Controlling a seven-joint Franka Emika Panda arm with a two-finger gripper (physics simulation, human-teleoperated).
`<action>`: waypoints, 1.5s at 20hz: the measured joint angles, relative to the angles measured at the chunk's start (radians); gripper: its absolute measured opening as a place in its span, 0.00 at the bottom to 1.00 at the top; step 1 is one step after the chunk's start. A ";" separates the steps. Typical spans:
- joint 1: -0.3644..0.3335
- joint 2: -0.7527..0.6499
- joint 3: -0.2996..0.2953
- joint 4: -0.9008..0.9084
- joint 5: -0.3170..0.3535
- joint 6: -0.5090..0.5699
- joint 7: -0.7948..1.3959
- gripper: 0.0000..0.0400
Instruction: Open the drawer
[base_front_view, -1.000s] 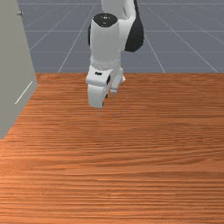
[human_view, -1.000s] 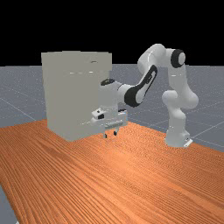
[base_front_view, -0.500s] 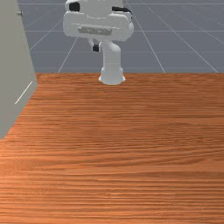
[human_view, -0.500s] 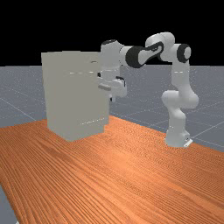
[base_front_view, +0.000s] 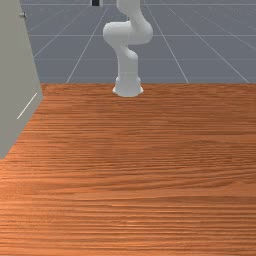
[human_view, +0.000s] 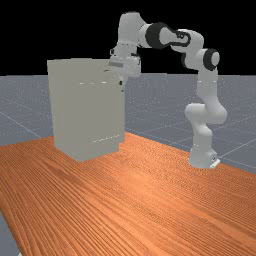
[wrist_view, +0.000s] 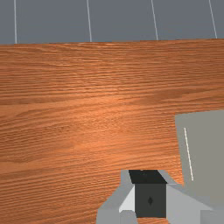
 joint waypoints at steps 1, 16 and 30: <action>-0.013 0.000 -0.014 0.049 -0.002 -0.022 -0.005 0.00; -0.262 0.078 -0.228 0.401 -0.015 -0.109 -0.215 1.00; -0.247 0.095 -0.250 0.352 -0.005 -0.084 -0.239 1.00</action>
